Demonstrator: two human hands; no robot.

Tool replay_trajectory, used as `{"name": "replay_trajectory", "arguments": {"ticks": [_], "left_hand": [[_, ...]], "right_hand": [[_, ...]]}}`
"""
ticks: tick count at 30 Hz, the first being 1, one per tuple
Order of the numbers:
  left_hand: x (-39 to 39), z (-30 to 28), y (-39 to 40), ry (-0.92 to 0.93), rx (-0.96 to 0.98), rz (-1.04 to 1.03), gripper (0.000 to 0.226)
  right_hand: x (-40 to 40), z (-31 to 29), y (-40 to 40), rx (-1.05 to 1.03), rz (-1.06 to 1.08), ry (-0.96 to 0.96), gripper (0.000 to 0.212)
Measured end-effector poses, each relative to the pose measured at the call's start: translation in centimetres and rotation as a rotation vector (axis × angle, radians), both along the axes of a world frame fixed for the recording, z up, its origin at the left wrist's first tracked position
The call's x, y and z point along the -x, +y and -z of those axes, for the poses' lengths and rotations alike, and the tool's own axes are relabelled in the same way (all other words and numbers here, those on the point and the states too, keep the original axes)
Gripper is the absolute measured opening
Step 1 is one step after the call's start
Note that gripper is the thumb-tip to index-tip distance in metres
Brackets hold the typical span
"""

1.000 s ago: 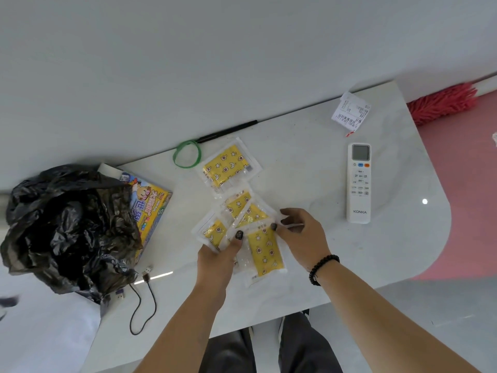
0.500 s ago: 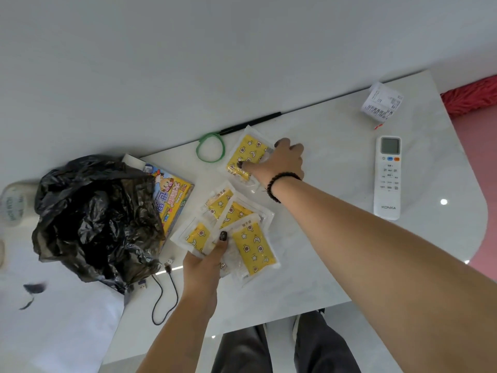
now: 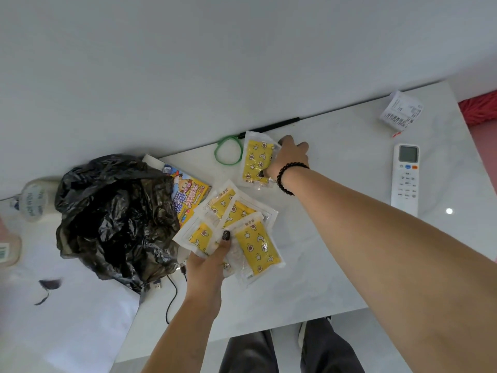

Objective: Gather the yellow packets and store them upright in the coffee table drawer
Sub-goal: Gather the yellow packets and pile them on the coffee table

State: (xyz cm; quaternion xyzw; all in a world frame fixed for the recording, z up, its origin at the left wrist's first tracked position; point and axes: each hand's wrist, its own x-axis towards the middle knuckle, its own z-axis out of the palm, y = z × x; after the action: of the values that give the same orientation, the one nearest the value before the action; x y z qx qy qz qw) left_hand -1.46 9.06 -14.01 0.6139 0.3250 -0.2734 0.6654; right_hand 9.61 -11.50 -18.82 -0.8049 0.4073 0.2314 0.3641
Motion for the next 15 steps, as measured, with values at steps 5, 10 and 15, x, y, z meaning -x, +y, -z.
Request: {"name": "replay_trajectory", "arguments": {"ticks": [5, 10, 15], "left_hand": [[-0.3, -0.2, 0.4, 0.003, 0.009, -0.012, 0.033], [-0.8, -0.8, 0.9, -0.001, 0.028, -0.046, 0.037], [-1.2, -2.3, 1.1, 0.015, 0.029, -0.048, 0.028]], "right_hand": [[1.7, 0.3, 0.4, 0.011, -0.03, -0.113, 0.036], [7.1, -1.0, 2.9, -0.284, 0.413, -0.36, 0.006], [12.4, -2.8, 4.4, -0.53, 0.609, -0.388, 0.011]]}}
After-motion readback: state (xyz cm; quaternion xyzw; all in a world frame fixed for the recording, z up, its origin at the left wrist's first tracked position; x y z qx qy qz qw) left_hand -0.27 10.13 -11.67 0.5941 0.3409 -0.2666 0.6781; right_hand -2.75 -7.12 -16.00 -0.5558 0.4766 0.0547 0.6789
